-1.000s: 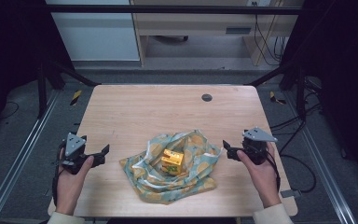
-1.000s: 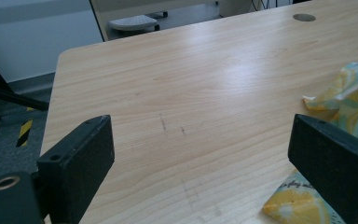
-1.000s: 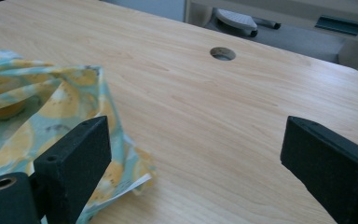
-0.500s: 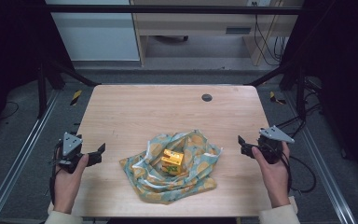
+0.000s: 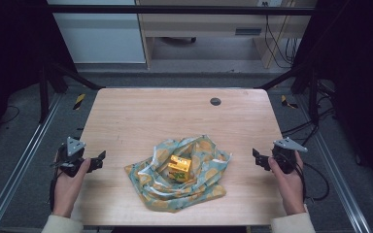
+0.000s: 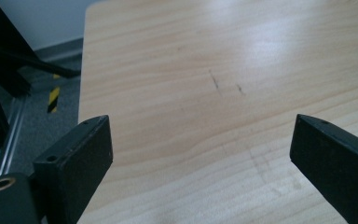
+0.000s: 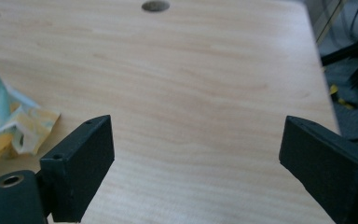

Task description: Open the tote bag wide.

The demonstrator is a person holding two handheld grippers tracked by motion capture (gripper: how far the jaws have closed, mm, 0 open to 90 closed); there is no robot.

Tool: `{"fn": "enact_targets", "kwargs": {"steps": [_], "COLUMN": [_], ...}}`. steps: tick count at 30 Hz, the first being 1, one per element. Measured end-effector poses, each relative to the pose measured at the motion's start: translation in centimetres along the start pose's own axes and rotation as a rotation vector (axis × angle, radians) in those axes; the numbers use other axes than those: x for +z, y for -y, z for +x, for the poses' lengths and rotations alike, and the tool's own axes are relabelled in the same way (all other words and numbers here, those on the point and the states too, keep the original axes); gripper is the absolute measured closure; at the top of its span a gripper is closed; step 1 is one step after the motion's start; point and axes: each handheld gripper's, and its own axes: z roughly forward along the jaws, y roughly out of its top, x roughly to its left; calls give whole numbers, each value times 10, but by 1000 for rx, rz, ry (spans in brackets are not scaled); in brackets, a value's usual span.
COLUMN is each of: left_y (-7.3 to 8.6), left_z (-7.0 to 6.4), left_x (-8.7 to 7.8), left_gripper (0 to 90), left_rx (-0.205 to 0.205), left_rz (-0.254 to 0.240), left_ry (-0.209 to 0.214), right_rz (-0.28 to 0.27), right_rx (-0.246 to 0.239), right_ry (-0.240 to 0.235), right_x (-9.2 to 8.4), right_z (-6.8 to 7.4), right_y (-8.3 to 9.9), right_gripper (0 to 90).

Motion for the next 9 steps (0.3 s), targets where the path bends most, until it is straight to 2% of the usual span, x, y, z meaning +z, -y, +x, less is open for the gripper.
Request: {"fn": "enact_targets", "kwargs": {"steps": [1, 2, 3, 8, 9], "left_y": [1, 2, 3, -1, -1], "left_z": [0, 0, -1, -8, -10], "left_x": [1, 3, 3, 2, 2], "left_gripper": [56, 56, 64, 60, 60], "left_rx": [0, -1, -7, 3, 8], "left_rz": [20, 31, 31, 0, -5], "left_ry": [3, 3, 3, 33, 39], "right_rz": [21, 21, 35, 38, 39], "right_rx": [0, 0, -25, -36, -56], "right_ry": [-23, -23, -16, -13, -14], "right_x": [2, 2, 1, 0, 2], "right_z": [1, 1, 3, 6, 8], "right_y": [5, 5, 8, 10, 11], "right_gripper": [102, 102, 103, 100, 97]}}
